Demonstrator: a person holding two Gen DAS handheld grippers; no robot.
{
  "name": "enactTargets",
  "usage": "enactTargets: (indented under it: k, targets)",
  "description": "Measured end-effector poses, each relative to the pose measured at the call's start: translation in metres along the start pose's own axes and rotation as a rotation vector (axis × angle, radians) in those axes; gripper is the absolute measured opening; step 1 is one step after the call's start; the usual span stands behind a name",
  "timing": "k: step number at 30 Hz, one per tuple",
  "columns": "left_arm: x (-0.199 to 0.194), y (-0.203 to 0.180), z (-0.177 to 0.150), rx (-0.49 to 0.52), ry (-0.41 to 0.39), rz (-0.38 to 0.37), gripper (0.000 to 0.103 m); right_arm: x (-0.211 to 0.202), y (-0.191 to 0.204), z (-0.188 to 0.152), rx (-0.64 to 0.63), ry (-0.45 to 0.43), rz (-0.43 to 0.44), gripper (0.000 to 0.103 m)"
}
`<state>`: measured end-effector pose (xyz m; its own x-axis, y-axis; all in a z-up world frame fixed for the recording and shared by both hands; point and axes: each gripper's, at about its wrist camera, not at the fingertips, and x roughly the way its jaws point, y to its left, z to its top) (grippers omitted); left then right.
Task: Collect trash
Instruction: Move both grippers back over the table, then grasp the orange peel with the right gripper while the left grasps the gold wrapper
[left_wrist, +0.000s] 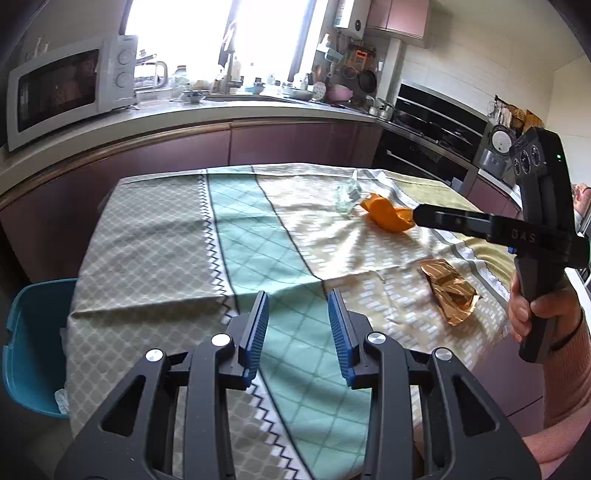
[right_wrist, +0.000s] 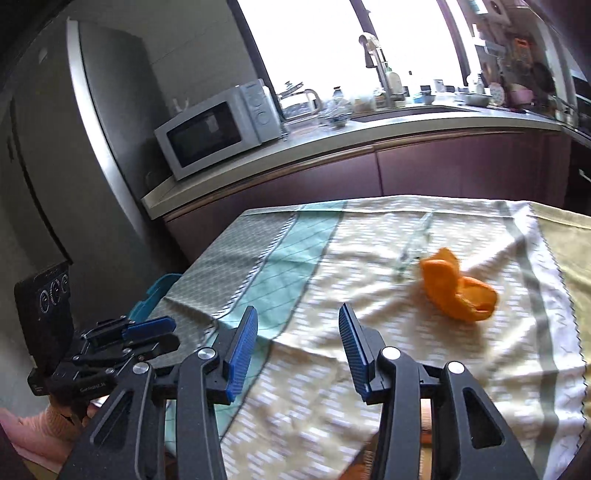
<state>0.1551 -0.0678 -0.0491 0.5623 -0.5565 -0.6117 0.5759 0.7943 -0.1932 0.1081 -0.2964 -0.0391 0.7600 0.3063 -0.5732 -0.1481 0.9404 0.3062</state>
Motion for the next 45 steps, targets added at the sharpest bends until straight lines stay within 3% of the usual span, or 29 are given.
enactTargets:
  k: [5, 12, 16, 18, 20, 29, 32, 41, 45]
  targets:
    - [0.025, -0.035, 0.002, 0.043, 0.043, -0.066, 0.034, -0.003, -0.059, -0.001, 0.100, -0.023, -0.109, 0.044]
    - [0.056, -0.076, 0.001, 0.097, 0.105, -0.130, 0.034, 0.020, -0.117, 0.003, 0.193, 0.001, -0.167, 0.043]
    - [0.067, -0.091, 0.001, 0.116, 0.132, -0.160, 0.034, 0.035, -0.127, 0.010, 0.202, 0.018, -0.166, 0.041]
    - [0.071, -0.096, 0.001, 0.120, 0.145, -0.168, 0.034, 0.042, -0.133, 0.012, 0.220, 0.036, -0.148, 0.024]
    - [0.076, -0.099, 0.001, 0.121, 0.154, -0.173, 0.034, 0.044, -0.136, 0.011, 0.225, 0.041, -0.146, 0.018]
    - [0.085, -0.100, 0.000, 0.115, 0.174, -0.185, 0.034, 0.005, -0.138, 0.001, 0.267, -0.094, -0.100, 0.009]
    - [0.086, -0.103, 0.000, 0.122, 0.177, -0.192, 0.034, -0.001, -0.140, -0.002, 0.278, -0.096, -0.089, 0.006]
    - [0.089, -0.108, -0.001, 0.128, 0.184, -0.204, 0.036, 0.001, -0.127, -0.016, 0.194, -0.004, -0.122, 0.012]
    - [0.091, -0.110, -0.002, 0.130, 0.189, -0.207, 0.037, 0.006, -0.126, -0.023, 0.176, 0.023, -0.159, 0.026]
